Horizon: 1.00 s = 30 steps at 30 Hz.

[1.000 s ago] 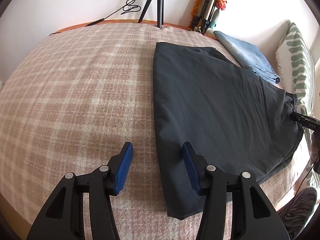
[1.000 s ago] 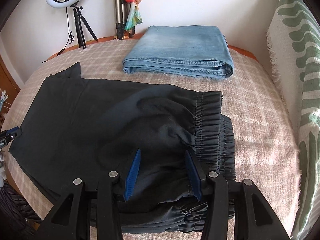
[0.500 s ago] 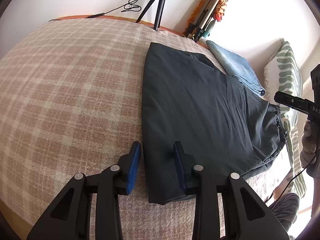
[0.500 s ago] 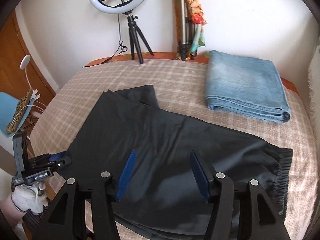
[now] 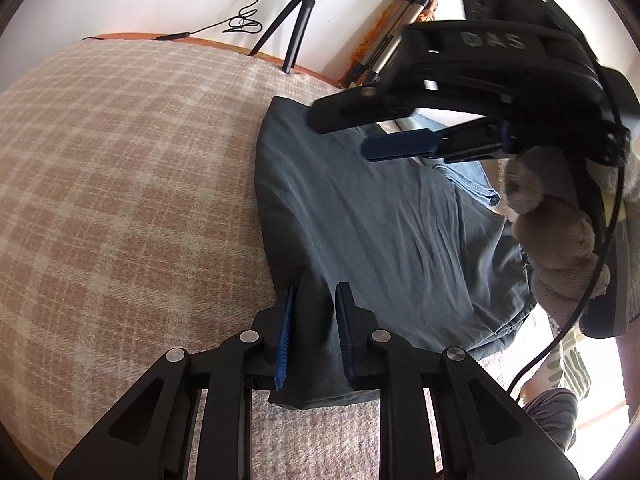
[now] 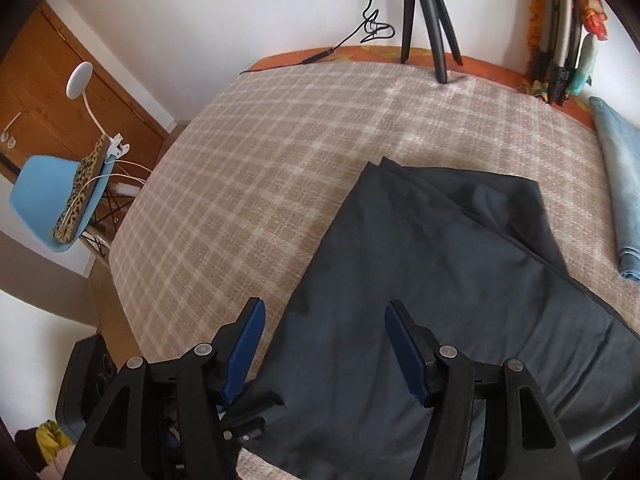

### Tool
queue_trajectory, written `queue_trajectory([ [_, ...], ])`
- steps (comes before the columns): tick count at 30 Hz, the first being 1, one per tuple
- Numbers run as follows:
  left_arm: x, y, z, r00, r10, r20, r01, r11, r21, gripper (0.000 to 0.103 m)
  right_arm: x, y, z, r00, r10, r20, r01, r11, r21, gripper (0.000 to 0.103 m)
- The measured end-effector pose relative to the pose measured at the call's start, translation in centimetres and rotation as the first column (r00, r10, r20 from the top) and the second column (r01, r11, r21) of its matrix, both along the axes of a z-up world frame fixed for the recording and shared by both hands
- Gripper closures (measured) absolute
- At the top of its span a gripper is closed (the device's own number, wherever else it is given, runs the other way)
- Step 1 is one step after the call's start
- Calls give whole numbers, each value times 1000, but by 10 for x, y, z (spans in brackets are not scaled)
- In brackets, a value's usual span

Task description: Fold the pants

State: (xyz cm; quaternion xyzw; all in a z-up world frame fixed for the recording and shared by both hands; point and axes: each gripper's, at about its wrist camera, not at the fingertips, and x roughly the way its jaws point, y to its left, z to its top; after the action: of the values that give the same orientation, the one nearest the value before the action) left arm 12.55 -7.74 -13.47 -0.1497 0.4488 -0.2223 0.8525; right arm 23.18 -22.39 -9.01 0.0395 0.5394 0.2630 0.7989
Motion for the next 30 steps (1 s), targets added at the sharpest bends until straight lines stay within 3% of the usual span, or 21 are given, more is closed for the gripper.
queue_trajectory([
  [5, -1, 1, 2, 1000, -1, 12, 1, 1000, -15, 84, 20, 43, -17, 999, 25, -32, -29, 993, -111, 38],
  [11, -2, 1, 1, 1000, -9, 7, 9, 999, -32, 84, 36, 62, -33, 998, 6, -60, -20, 974, -226, 40],
  [20, -2, -9, 8, 999, -25, 46, 25, 1000, 3, 84, 45, 87, -55, 995, 53, -84, -82, 912, -402, 45],
  [22, -2, -8, 8, 999, -16, 48, 15, 1000, 16, 84, 44, 88, -54, 995, 70, -77, -95, 908, -409, 51],
  [24, -2, -6, 8, 999, 0, 48, -2, 999, 34, 82, 45, 87, -53, 995, 73, -69, -95, 907, -410, 67],
  [26, 0, -4, 5, 999, 19, 36, -21, 998, 54, 65, 45, 84, -51, 995, 75, -62, -93, 910, -405, 74],
  [27, 0, -1, 3, 999, 32, 30, -34, 998, 60, 52, 44, 82, -51, 996, 73, -57, -89, 913, -399, 78],
  [30, 5, 2, -2, 999, 51, 2, -51, 998, 42, 51, 45, 72, -49, 997, 53, -53, -69, 929, -365, 87],
])
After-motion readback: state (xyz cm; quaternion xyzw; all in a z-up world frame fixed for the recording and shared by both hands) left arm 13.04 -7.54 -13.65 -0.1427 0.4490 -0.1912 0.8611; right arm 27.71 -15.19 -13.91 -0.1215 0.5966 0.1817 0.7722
